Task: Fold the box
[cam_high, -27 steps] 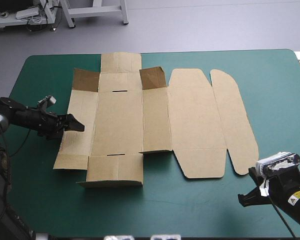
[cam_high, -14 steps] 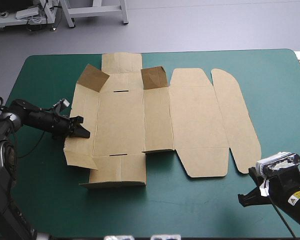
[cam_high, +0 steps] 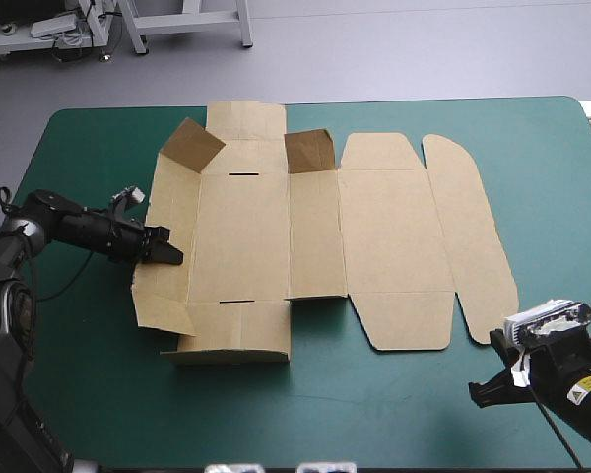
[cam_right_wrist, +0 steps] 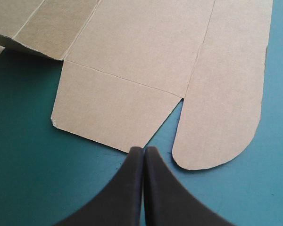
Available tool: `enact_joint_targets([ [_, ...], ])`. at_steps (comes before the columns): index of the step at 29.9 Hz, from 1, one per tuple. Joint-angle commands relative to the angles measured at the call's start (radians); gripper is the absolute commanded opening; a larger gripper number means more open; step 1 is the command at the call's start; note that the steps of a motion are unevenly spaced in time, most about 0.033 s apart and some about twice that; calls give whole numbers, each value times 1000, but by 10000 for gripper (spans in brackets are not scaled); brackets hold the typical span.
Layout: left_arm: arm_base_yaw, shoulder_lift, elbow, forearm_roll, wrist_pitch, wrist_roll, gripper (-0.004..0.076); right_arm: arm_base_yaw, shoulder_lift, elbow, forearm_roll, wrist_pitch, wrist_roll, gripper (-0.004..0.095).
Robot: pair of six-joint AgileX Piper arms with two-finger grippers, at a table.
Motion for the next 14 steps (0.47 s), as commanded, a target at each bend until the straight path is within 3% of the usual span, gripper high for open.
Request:
enact_joint_targets([
  [1, -52, -121, -116, 9, 92, -6, -8, 1, 7, -25, 19, -55, -8, -13],
  [14, -388, -204, -712, 460, 87, -26, -8, 1, 7, -25, 28, -60, 5, -13],
])
